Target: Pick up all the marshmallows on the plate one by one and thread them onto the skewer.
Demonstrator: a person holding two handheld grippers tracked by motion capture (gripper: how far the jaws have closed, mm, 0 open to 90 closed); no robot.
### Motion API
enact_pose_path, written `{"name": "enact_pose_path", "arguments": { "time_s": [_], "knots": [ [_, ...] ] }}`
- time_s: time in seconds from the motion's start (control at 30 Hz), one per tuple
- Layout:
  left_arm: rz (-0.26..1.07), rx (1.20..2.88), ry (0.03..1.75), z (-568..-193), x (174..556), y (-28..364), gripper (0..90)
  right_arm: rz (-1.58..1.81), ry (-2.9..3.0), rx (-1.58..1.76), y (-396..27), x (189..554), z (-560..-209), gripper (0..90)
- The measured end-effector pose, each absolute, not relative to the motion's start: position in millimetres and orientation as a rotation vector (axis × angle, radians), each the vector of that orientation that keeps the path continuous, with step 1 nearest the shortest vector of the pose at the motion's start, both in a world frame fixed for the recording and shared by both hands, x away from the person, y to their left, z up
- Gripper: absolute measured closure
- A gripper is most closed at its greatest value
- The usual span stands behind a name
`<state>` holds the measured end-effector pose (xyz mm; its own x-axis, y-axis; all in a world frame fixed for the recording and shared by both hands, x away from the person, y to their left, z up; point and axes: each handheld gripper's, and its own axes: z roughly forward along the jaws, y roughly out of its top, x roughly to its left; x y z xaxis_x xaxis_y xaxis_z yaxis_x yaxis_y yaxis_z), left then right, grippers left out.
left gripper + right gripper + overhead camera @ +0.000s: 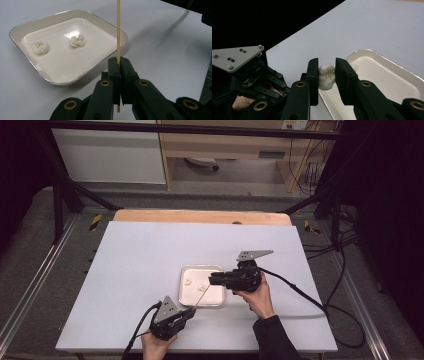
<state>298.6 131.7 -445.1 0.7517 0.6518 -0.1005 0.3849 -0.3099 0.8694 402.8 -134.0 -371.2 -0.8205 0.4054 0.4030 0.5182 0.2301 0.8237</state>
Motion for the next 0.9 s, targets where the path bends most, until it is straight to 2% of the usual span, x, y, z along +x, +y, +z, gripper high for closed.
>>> {"name": "enact_pose_path", "arguments": {
  "time_s": [0.9],
  "knots": [
    [0.340,1.877,0.822,-447,301,125,88.2,-1.575,-2.297,-0.882,-110,392,-408,75.4]
  ]
}}
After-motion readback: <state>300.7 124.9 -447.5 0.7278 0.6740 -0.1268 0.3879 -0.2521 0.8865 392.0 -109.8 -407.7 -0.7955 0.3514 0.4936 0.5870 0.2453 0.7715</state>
